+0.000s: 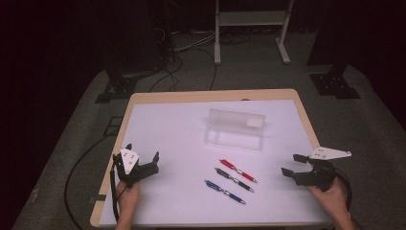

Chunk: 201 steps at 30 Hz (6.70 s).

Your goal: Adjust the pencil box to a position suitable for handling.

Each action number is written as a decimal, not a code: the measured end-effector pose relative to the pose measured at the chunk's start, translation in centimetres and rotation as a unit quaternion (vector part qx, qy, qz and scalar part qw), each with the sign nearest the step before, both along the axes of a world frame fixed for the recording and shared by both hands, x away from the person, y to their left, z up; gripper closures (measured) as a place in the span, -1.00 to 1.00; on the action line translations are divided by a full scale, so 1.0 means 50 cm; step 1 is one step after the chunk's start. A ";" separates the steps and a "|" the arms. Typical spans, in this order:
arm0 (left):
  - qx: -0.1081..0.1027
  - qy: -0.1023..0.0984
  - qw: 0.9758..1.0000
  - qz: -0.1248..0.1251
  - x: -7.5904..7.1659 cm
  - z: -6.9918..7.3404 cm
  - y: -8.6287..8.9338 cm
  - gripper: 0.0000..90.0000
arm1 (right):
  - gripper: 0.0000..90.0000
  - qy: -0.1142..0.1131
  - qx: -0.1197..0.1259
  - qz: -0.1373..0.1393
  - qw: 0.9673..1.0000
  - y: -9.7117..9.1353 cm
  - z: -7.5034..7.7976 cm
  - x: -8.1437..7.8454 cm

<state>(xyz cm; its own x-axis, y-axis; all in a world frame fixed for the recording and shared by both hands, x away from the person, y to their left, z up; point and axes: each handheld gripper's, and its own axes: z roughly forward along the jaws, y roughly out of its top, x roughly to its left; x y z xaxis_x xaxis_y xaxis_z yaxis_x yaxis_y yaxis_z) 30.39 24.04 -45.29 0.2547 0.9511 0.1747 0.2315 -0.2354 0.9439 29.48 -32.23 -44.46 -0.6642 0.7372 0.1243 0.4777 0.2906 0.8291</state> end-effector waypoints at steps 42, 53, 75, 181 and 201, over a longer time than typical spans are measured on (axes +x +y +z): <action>-0.007 -0.004 1.000 0.008 -0.001 0.001 0.016 -0.99 | -0.25 0.032 -0.077 0.119 0.989 0.260 0.023 0.069; -0.005 -0.003 1.000 0.009 -0.003 0.001 0.016 -0.99 | 0.14 0.045 -0.109 0.143 0.983 0.296 -0.016 0.081; -0.005 0.001 1.000 0.013 -0.003 0.000 0.018 -0.99 | 0.75 0.052 -0.143 0.152 0.977 0.308 -0.039 0.085; -0.022 -0.001 1.000 0.006 -0.004 0.000 0.024 -0.99 | 0.65 0.014 -0.185 0.190 0.964 0.268 0.033 0.345; -0.021 -0.001 1.000 0.009 -0.008 0.001 0.020 -0.99 | 0.46 0.043 -0.136 0.234 0.962 0.266 0.064 0.212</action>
